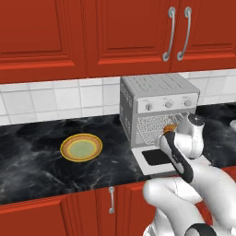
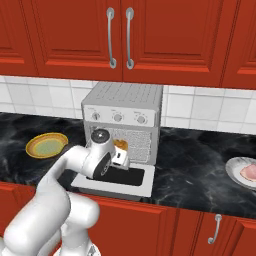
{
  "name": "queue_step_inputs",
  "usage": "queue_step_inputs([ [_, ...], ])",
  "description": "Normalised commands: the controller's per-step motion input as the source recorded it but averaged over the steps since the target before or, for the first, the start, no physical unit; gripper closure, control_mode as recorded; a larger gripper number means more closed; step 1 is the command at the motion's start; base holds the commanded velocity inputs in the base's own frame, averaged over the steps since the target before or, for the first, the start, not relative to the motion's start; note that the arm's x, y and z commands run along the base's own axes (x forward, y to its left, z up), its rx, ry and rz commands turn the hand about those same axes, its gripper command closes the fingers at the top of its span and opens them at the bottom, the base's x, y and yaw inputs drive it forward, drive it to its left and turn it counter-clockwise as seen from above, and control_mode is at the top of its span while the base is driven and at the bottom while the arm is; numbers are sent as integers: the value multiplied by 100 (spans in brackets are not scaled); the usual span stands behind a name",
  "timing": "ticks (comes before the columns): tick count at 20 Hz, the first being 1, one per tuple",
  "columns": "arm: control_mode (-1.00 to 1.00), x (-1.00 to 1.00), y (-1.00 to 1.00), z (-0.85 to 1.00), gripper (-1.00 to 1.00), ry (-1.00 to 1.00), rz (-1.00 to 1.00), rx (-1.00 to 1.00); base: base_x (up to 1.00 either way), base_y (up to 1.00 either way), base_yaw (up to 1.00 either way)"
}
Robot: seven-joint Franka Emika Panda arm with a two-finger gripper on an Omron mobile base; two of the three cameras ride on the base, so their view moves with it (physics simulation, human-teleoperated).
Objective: Open the toaster oven door. Place the bread on the top rack in the toaster oven and place the steak on the bottom rack.
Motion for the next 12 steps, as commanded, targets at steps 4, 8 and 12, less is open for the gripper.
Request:
queue_step_inputs([
  [4, -100, 100, 0, 17, -100, -4, 0, 10, 0, 0, 0],
  [8, -100, 94, 0, 25, -100, -3, 0, 10, 0, 0, 0],
  [12, -100, 75, 0, 27, -100, -1, 0, 10, 0, 0, 0],
])
